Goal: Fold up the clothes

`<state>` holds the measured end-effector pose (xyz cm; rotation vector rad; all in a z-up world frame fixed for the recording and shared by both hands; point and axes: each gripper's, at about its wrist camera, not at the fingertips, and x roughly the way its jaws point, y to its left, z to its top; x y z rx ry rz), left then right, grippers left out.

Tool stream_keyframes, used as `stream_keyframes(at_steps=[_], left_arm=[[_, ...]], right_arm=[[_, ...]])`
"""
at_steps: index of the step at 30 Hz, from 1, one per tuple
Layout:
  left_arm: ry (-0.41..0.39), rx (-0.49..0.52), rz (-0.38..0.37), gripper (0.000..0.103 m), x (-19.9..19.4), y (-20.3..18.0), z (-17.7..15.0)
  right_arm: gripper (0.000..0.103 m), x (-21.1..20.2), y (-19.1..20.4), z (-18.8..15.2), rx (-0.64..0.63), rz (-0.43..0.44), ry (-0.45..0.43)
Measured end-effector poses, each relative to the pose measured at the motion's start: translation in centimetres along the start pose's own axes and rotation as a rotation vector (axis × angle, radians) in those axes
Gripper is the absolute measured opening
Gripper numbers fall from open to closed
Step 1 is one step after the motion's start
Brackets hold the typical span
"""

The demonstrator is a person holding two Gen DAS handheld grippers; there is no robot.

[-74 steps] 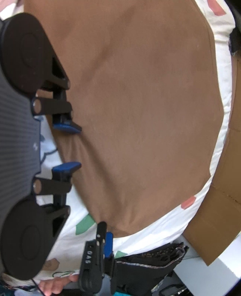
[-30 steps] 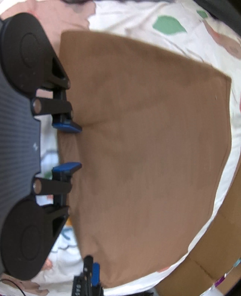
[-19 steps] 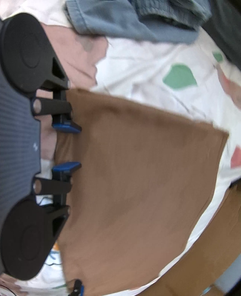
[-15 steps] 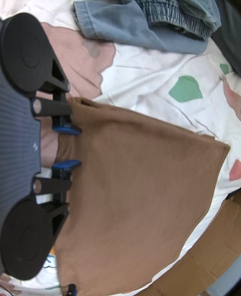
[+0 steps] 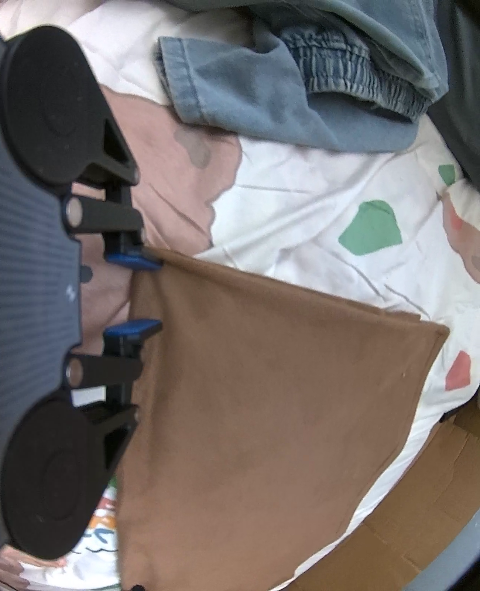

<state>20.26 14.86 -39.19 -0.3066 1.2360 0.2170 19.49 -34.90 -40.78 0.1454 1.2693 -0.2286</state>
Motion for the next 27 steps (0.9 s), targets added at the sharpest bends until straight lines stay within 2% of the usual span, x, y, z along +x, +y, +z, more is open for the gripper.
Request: stream_keyframes(at_steps=[5,8,13,17,23,26,27], left_arm=[[-0.004,-0.040,-0.004,0.028,0.0,0.7,0.6],[-0.029,-0.080,0.052,0.034,-0.2,1.8,0.7],[-0.037,-0.165,0.029,0.035,-1.0,3.9,0.2],[-0.055,-0.264,-0.068,0.035,-1.7,5.1,-0.5],[-0.032,-0.396,-0.181,0.035,-0.2,6.2,-1.2],[-0.032,-0.438,-0.239,0.047,0.4,6.5,-1.4],[-0.032,-0.452,-0.259,0.048,0.6,6.6,-1.5]], right_arm=[[0.043,0.0,-1.0,-0.3,0.009,-0.013,-0.001],[0.042,-0.1,-1.8,-0.2,0.041,0.003,-0.005],[0.040,-0.4,-2.8,-0.4,0.097,0.014,-0.012],[0.042,-1.8,-4.7,-0.9,0.240,0.089,-0.030],[0.042,-1.7,-7.7,-3.0,0.416,0.193,-0.034],[0.046,-1.1,-9.2,-4.0,0.521,0.276,-0.053],[0.048,-0.9,-9.6,-4.2,0.551,0.294,-0.059]])
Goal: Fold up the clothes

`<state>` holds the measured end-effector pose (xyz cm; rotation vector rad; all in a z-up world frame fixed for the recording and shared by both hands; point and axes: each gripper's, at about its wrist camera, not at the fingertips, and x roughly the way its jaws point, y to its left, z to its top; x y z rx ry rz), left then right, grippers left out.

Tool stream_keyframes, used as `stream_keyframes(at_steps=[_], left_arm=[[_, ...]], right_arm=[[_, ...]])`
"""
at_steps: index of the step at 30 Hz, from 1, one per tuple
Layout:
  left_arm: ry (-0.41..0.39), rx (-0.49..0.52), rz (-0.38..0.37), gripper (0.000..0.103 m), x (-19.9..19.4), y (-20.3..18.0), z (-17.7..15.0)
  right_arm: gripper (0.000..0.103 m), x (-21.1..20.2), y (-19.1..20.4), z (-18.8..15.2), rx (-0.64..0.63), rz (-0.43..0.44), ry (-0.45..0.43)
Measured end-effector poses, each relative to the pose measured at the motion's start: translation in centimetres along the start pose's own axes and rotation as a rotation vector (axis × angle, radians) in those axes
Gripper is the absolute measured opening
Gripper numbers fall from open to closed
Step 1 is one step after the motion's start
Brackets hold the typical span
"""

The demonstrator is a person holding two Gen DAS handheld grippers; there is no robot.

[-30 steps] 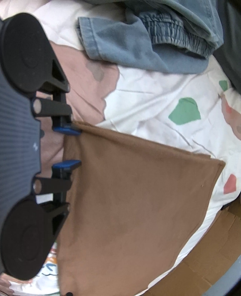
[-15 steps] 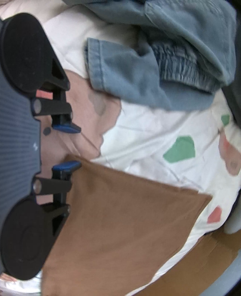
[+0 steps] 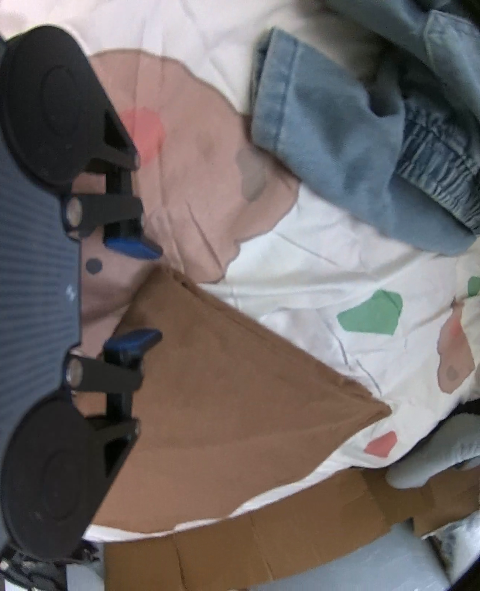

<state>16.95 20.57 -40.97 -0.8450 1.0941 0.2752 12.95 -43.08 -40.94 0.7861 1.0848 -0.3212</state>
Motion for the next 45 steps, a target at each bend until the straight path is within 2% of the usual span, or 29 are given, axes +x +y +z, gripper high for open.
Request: stream_keyframes(at_steps=[4,9,17,19,20,21,22,23,24,25,32,34,35,36,40,45], left_arm=[[0.002,-0.076,-0.073,0.048,0.6,1.0,0.2],[-0.001,-0.174,-0.137,0.048,1.2,2.5,0.5],[-0.017,-0.232,-0.163,0.048,1.8,3.2,0.3],[-0.025,-0.256,-0.172,0.047,1.9,3.4,0.2],[-0.028,-0.263,-0.175,0.046,1.9,3.5,0.2],[-0.027,-0.265,-0.176,0.044,1.9,3.6,0.1],[-0.026,-0.268,-0.177,0.042,1.8,3.7,0.1],[-0.025,-0.270,-0.177,0.038,1.8,3.8,0.0],[-0.025,-0.269,-0.173,0.030,1.5,3.9,0.0],[-0.025,-0.268,-0.170,0.028,1.2,4.1,0.0],[-0.023,-0.296,-0.230,0.028,0.3,5.5,0.2],[-0.009,-0.298,-0.243,0.037,0.6,5.4,0.2],[-0.003,-0.298,-0.249,0.045,0.7,5.4,0.2],[-0.003,-0.290,-0.251,0.048,0.8,5.2,0.3],[0.005,-0.271,-0.254,0.048,1.7,4.7,0.7],[0.008,-0.295,-0.272,0.048,2.4,4.7,0.8]], right_arm=[[0.048,0.6,-1.0,-0.3,0.067,0.026,-0.007],[0.048,0.9,-3.1,-1.3,0.191,0.099,0.018],[0.047,2.1,-5.2,-1.0,0.297,0.180,-0.016],[0.042,2.1,-5.8,-1.0,0.323,0.193,-0.021],[0.028,2.2,-6.1,-1.0,0.338,0.200,-0.023],[0.020,2.2,-6.6,-1.1,0.351,0.214,-0.020],[0.019,2.3,-7.2,-1.2,0.364,0.230,-0.016],[0.010,2.2,-7.5,-1.2,0.372,0.245,-0.014],[0.007,2.0,-7.4,-1.1,0.363,0.249,-0.015],[0.007,1.6,-7.3,-1.0,0.348,0.251,-0.016],[0.009,0.5,-6.8,-0.5,0.302,0.292,-0.022],[0.010,0.8,-6.7,-0.8,0.282,0.291,-0.004],[0.015,1.0,-6.7,-0.9,0.280,0.294,0.004],[0.022,1.2,-6.8,-1.1,0.281,0.295,0.010],[0.029,2.2,-7.3,-1.3,0.309,0.300,0.013],[0.030,3.0,-7.7,-1.4,0.360,0.342,-0.003]])
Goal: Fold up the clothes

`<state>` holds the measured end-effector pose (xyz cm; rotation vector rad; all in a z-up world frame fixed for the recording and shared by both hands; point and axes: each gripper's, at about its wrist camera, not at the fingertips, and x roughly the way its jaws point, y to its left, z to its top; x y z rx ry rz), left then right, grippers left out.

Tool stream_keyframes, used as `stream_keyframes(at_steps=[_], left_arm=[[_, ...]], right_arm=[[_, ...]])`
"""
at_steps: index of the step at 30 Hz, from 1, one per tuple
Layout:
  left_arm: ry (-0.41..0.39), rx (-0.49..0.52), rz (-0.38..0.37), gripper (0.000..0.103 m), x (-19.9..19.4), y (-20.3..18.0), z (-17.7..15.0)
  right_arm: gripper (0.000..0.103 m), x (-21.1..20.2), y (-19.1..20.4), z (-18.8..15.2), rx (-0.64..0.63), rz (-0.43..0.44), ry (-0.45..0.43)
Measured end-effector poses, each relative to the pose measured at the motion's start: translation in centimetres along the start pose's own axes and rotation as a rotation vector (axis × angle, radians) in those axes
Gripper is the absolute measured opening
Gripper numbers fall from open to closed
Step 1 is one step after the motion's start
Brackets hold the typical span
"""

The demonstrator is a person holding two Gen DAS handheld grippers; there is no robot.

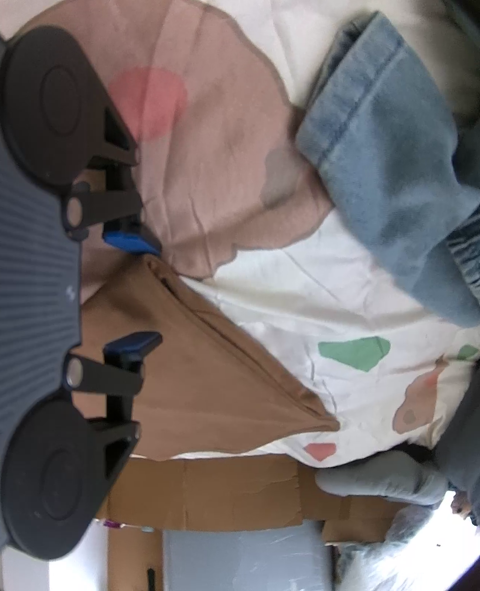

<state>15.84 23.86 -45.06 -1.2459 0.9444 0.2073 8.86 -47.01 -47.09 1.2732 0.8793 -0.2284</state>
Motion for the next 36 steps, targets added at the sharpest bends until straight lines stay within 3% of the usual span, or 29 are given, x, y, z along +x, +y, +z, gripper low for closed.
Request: stream_keyframes(at_steps=[12,24,26,27,30,36], left_arm=[[0.022,0.040,-0.060,0.045,-1.3,-1.4,0.2],[0.045,0.139,0.030,0.040,0.5,-2.3,-0.1],[0.048,0.143,0.039,0.033,0.6,-2.2,0.0],[0.050,0.140,0.044,0.025,0.7,-2.1,0.0],[0.056,0.134,0.066,0.008,0.9,-2.0,0.2],[0.052,0.155,0.091,0.004,-0.2,-3.4,0.4]], right_arm=[[0.028,-0.8,1.8,-0.1,-0.034,0.103,0.022],[0.028,0.1,1.5,0.3,-0.052,0.017,0.008],[0.028,0.0,1.4,0.4,-0.050,0.008,0.001],[0.027,0.0,1.2,0.5,-0.045,0.006,0.001],[0.008,0.7,1.3,0.7,-0.050,-0.022,0.012],[0.004,-0.2,2.9,1.1,-0.085,-0.088,-0.008]])
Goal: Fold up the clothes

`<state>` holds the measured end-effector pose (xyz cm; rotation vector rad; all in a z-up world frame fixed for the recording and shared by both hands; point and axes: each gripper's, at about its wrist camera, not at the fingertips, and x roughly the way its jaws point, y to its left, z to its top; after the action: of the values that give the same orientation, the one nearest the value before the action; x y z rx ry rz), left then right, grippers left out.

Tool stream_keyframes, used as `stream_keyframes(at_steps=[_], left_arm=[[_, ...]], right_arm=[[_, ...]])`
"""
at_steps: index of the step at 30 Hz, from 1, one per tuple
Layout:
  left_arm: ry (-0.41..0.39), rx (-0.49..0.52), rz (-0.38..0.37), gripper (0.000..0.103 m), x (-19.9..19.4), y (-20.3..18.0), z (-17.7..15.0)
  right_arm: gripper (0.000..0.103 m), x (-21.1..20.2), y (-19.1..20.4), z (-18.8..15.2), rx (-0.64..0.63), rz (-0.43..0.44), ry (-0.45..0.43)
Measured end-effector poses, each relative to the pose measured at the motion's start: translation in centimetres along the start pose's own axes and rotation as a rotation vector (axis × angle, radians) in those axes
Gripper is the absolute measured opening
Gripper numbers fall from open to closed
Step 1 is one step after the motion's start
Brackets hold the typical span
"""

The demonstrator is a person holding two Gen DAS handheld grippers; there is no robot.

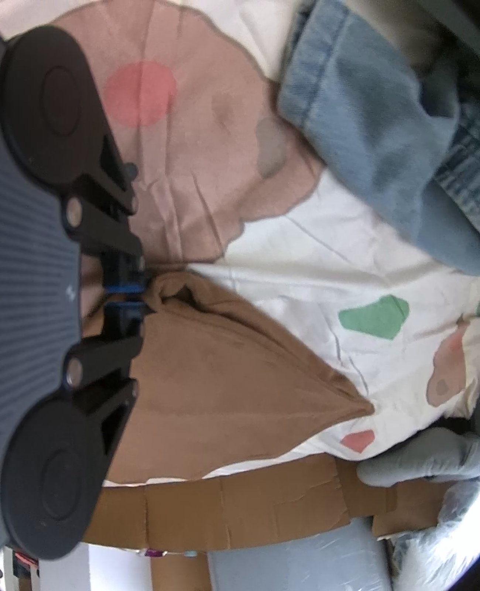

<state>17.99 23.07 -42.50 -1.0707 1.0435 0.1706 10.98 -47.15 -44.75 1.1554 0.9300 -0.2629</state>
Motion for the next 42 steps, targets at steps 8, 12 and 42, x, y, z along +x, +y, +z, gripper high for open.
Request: stream_keyframes(at_steps=[8,12,42], left_arm=[[0.025,-0.013,0.047,0.003,-1.5,-2.4,1.1],[0.037,-0.028,0.052,0.003,-2.1,-2.9,1.3],[0.122,-0.041,0.073,0.003,-3.7,-0.7,-1.7]], right_arm=[[0.004,-1.3,2.1,0.7,-0.029,-0.084,0.006],[0.004,-2.1,2.5,0.9,-0.025,-0.101,0.007],[0.004,-5.4,0.1,-1.3,-0.008,-0.175,0.034]])
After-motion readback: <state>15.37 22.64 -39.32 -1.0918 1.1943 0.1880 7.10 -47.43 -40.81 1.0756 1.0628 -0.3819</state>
